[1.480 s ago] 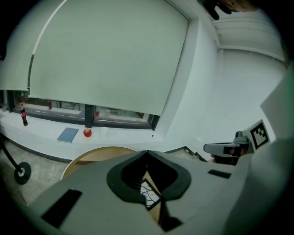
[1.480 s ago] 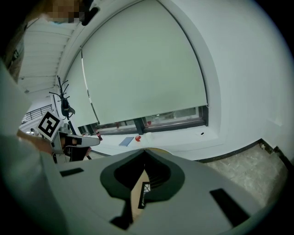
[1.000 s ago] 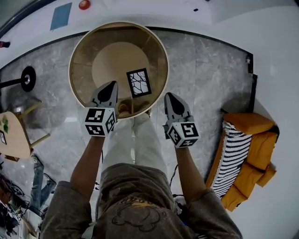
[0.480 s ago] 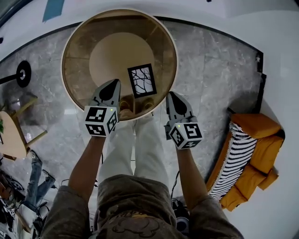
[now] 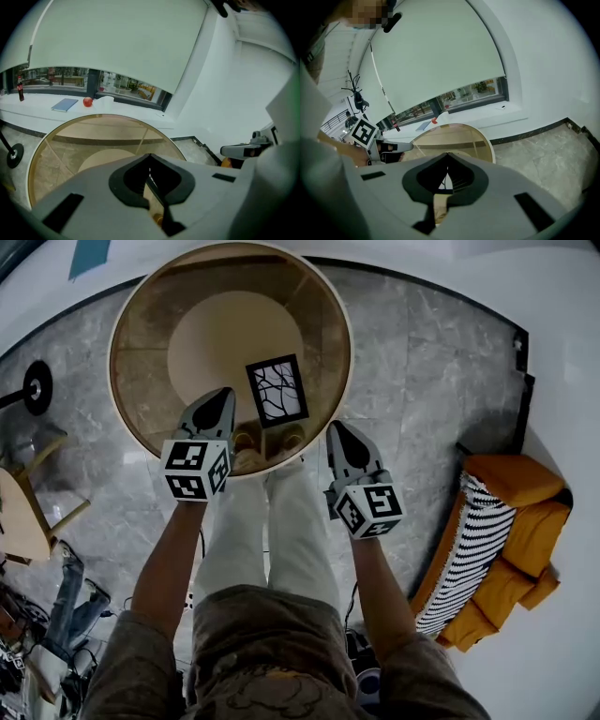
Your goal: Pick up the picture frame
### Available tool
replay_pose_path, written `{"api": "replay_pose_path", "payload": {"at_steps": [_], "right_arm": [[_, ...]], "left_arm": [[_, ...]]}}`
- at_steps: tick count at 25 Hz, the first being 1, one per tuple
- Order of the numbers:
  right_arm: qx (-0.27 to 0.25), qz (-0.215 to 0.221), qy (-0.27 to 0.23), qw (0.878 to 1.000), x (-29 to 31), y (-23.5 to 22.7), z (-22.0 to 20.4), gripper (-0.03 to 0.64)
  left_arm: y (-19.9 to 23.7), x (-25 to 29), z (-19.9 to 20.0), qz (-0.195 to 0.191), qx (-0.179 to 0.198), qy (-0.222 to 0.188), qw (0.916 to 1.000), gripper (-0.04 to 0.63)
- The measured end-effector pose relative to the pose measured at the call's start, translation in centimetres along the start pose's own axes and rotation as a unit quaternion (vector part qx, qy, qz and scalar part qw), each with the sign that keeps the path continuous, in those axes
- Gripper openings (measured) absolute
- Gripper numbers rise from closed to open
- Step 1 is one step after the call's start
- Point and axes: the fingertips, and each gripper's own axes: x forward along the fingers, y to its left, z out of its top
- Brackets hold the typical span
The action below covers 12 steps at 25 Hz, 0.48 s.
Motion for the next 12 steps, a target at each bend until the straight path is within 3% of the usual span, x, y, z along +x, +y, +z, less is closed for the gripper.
{"api": "replay_pose_path", "payload": {"at_steps": [12], "right_arm": [[0.02,-0.006,0.001,1.0,-0.1,-0.3,-1.5,0.017]], "left_arm": [[0.7,2.9,-2.5,-0.006,-0.004,0.036,0.9993,0.017]]}}
